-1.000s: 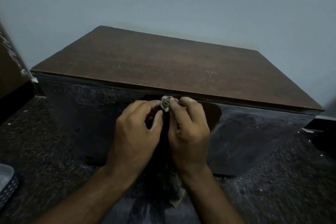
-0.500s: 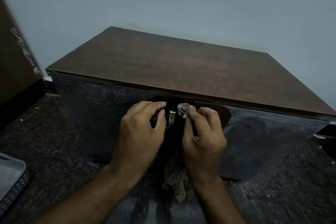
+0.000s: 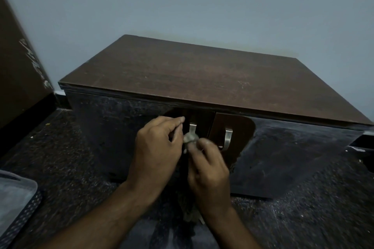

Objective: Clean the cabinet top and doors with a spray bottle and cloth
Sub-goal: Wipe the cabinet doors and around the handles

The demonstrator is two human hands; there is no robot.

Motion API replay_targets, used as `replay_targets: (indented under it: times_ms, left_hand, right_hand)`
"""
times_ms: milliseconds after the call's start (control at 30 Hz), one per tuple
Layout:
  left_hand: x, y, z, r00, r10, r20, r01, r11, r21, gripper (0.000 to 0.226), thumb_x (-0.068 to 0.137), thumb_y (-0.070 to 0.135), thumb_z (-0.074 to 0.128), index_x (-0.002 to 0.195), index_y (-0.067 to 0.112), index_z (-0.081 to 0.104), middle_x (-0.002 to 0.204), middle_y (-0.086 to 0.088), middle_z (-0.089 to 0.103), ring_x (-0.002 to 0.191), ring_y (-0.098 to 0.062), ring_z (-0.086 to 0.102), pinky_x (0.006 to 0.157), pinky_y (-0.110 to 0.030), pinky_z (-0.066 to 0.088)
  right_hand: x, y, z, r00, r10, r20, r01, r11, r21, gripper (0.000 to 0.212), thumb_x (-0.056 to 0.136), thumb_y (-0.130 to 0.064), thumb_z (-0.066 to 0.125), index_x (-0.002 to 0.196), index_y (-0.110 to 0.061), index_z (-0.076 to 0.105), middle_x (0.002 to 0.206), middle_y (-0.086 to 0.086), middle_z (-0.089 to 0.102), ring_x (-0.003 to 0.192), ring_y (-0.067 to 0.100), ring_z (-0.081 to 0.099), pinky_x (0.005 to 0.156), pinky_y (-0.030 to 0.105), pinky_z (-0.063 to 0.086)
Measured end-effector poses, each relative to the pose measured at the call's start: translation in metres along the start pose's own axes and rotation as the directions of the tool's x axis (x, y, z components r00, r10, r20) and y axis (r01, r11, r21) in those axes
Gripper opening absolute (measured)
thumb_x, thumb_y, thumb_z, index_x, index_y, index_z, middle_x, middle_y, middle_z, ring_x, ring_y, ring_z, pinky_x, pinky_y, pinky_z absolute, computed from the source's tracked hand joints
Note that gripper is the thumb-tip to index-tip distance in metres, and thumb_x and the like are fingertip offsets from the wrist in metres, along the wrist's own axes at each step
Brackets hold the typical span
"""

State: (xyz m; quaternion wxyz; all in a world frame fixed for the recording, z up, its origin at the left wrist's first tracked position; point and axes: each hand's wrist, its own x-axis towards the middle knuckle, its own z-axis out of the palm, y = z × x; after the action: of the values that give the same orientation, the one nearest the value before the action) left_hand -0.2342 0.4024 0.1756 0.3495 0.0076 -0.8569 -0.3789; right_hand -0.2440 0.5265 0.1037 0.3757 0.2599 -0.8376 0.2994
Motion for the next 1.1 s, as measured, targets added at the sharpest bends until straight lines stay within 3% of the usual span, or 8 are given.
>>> replay_targets:
  times_ms: [100,333,500,633,767,867,1000,1100]
  left_hand:
    - [-0.001,0.0,-0.001,1.0,-0.01,0.011,0.01,1.0,0.003,0.021,0.085,0.007,0.071,0.104,0.014,0.076,0.098,0.005,0.074,0.089,-0.003,0.067,0.083,-0.006,0.047]
    - [-0.002,0.004,0.001,1.0,0.021,0.009,-0.021,1.0,0.018,0.018,0.086,0.013,0.071,0.103,0.014,0.076,0.099,0.006,0.073,0.091,-0.003,0.066,0.085,-0.012,0.049]
    - [-0.005,-0.001,0.002,0.997,-0.015,0.081,0.014,1.0,0.018,0.016,0.084,0.016,0.075,0.1,0.015,0.076,0.095,0.007,0.071,0.085,-0.001,0.065,0.078,-0.002,0.043]
    - [-0.005,-0.005,0.004,0.993,-0.037,0.11,0.032,0.998,0.048,0.016,0.081,0.016,0.077,0.097,0.016,0.077,0.092,0.007,0.072,0.08,0.0,0.063,0.075,0.002,0.041]
    - [-0.006,-0.009,0.005,0.992,-0.055,0.117,0.05,0.998,0.045,0.018,0.078,0.018,0.08,0.096,0.017,0.077,0.089,0.008,0.072,0.076,0.005,0.06,0.073,0.004,0.039]
    - [-0.005,-0.011,0.006,0.991,-0.062,0.115,0.059,0.998,0.027,0.018,0.077,0.023,0.082,0.094,0.018,0.078,0.088,0.009,0.072,0.075,0.005,0.063,0.072,0.002,0.041]
    - [-0.006,-0.012,0.008,0.99,-0.066,0.123,0.065,0.998,0.011,0.01,0.076,0.024,0.082,0.083,0.021,0.078,0.079,0.012,0.07,0.072,0.005,0.064,0.069,-0.002,0.044]
    - [-0.006,-0.011,0.009,0.991,-0.057,0.121,0.056,0.998,0.017,0.008,0.076,0.024,0.082,0.082,0.022,0.078,0.077,0.013,0.07,0.072,0.006,0.064,0.068,-0.002,0.044]
  right_hand:
    - [-0.01,0.001,0.002,0.995,0.005,0.097,-0.006,1.0,0.015,0.042,0.071,0.015,0.072,0.11,-0.001,0.071,0.113,0.012,0.061,0.094,0.028,0.063,0.074,0.036,0.055]
    - [0.029,-0.001,-0.004,0.983,0.107,-0.15,-0.094,0.991,0.096,0.016,0.091,0.003,0.066,0.105,0.001,0.074,0.105,0.015,0.067,0.093,0.026,0.064,0.082,0.032,0.053]
    - [-0.004,0.005,0.007,0.993,0.107,-0.047,-0.098,0.983,0.155,0.019,0.085,0.01,0.067,0.099,-0.001,0.073,0.106,0.01,0.066,0.095,0.023,0.064,0.082,0.029,0.052]
    - [-0.014,0.013,0.024,0.979,0.204,0.026,-0.205,0.956,0.212,0.013,0.087,0.008,0.069,0.092,-0.004,0.071,0.101,0.001,0.062,0.091,0.016,0.063,0.074,0.033,0.054]
    - [-0.014,0.0,0.02,0.93,0.367,-0.031,-0.342,0.89,0.302,0.022,0.083,0.009,0.073,0.098,-0.007,0.075,0.102,-0.003,0.065,0.097,0.002,0.063,0.084,0.018,0.053]
    - [-0.021,-0.009,0.015,0.879,0.466,-0.102,-0.417,0.854,0.311,0.026,0.086,0.006,0.07,0.108,-0.006,0.075,0.105,-0.002,0.07,0.101,0.002,0.065,0.089,0.017,0.052]
    - [-0.019,-0.009,0.019,0.761,0.647,-0.054,-0.592,0.726,0.349,0.029,0.084,0.002,0.074,0.102,-0.021,0.076,0.095,-0.011,0.068,0.095,-0.002,0.064,0.081,0.019,0.053]
    - [-0.005,-0.009,0.012,0.734,0.667,-0.123,-0.583,0.713,0.388,0.019,0.083,-0.003,0.077,0.097,-0.017,0.078,0.092,-0.01,0.069,0.089,0.001,0.066,0.076,0.013,0.053]
